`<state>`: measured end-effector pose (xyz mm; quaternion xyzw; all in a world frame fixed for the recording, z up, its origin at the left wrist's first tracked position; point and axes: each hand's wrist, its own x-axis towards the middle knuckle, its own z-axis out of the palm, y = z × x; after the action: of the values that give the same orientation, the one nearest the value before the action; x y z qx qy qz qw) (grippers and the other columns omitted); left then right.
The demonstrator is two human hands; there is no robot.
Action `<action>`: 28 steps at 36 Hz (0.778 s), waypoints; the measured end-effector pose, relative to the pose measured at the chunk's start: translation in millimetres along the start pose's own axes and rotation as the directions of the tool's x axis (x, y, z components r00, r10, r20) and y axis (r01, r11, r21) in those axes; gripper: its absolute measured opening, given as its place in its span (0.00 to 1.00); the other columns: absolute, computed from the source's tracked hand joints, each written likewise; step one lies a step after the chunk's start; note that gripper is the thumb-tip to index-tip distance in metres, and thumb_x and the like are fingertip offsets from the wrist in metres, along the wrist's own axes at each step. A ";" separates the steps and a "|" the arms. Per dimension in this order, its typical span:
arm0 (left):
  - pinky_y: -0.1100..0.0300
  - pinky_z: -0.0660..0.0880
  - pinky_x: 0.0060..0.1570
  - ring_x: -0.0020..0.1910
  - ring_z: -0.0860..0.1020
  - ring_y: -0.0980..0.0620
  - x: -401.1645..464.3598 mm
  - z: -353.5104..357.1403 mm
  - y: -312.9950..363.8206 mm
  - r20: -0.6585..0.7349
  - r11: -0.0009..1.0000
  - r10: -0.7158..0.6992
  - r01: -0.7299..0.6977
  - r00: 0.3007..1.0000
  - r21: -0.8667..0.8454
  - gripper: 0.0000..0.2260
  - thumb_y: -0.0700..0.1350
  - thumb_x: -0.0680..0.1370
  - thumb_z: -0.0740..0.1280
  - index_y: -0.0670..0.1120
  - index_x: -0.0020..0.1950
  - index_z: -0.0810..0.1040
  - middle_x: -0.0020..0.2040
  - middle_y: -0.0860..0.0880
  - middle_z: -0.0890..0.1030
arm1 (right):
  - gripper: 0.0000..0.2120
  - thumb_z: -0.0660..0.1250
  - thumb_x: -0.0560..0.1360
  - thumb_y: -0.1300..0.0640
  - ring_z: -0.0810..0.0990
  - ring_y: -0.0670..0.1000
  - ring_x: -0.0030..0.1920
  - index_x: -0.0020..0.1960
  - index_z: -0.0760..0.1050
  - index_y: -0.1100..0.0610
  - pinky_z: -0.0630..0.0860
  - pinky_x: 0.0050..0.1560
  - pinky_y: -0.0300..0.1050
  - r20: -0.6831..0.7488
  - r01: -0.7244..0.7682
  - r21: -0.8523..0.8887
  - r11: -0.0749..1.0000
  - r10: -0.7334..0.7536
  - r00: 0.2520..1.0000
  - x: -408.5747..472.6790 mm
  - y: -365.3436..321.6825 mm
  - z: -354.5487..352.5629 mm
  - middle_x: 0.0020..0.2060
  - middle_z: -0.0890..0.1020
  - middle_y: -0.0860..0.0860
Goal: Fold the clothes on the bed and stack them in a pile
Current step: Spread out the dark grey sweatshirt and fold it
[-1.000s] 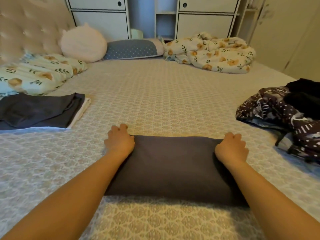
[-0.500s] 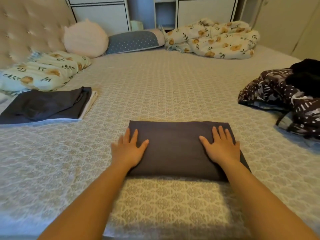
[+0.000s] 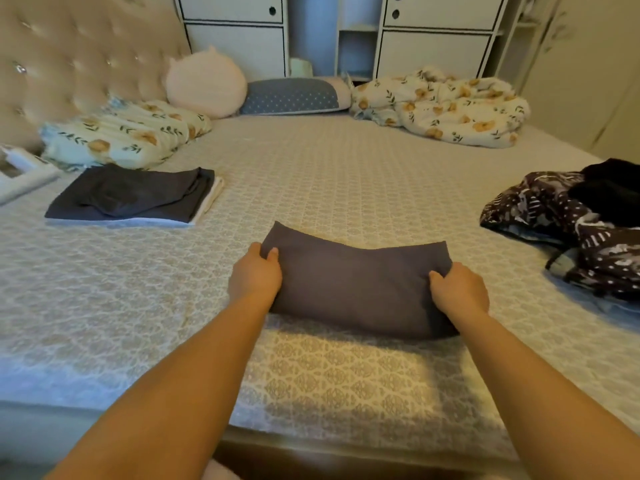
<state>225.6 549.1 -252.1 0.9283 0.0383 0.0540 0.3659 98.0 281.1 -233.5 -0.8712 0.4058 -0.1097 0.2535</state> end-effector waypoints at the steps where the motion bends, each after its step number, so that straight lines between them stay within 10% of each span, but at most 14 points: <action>1: 0.52 0.69 0.44 0.50 0.77 0.40 3.5 -6.5 -2.2 -0.042 0.999 0.028 -0.027 0.999 0.027 0.15 0.56 0.81 0.56 0.47 0.58 0.72 0.54 0.42 0.79 | 0.21 0.60 0.79 0.50 0.75 0.63 0.60 0.67 0.70 0.62 0.72 0.55 0.52 -0.015 0.037 0.014 0.999 -0.037 0.999 -2.9 -9.8 1.9 0.61 0.76 0.61; 28: 0.54 0.71 0.41 0.51 0.78 0.42 336.5 -253.0 -179.2 -0.516 0.986 -0.002 0.088 0.857 0.142 0.15 0.57 0.80 0.59 0.50 0.60 0.76 0.53 0.45 0.81 | 0.16 0.57 0.81 0.49 0.76 0.60 0.55 0.65 0.70 0.55 0.70 0.46 0.49 0.033 0.365 0.578 0.730 -0.467 0.883 7.3 -446.1 217.5 0.58 0.77 0.55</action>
<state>521.1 887.9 -166.5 0.9054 0.1607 0.2878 0.2674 479.7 594.1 -181.1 -0.8338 0.1256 -0.1995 0.4991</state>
